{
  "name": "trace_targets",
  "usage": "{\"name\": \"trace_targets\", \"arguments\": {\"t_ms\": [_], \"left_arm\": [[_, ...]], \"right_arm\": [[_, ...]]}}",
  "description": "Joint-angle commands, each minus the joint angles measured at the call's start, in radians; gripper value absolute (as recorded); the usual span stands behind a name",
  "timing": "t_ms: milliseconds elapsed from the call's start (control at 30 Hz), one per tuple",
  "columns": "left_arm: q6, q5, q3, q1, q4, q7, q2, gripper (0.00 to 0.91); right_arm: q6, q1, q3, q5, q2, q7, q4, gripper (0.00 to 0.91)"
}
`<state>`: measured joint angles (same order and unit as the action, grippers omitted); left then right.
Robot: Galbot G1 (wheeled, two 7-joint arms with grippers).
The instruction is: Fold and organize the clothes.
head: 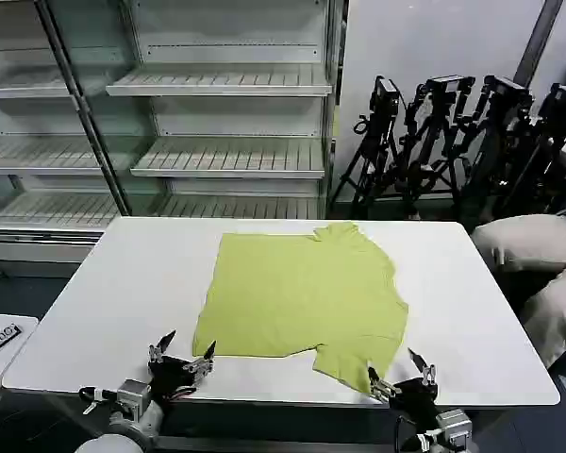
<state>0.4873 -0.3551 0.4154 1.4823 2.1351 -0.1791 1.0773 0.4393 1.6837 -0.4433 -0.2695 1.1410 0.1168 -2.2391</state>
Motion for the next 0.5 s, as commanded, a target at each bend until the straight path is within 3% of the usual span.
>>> {"name": "trace_targets", "arguments": {"t_ms": [33,300,500], "left_arm": [[0.091,-0.067,-0.010,-0.008,-0.015,-0.067,0.003,0.010],[0.091,-0.066,-0.020,-0.006,-0.019,-0.058,0.003,0.010],[0.089,-0.057,-0.033,-0.006,-0.016,-0.039,0.008,0.000]], "right_arm": [[0.055,0.033,0.024,-0.038,-0.002,0.023,-0.006,0.000],[0.089,0.012,0.038,-0.092,-0.003,0.034,0.003,0.000],[0.063,-0.001,0.033,-0.090,-0.004,0.015,-0.009,0.000]]}}
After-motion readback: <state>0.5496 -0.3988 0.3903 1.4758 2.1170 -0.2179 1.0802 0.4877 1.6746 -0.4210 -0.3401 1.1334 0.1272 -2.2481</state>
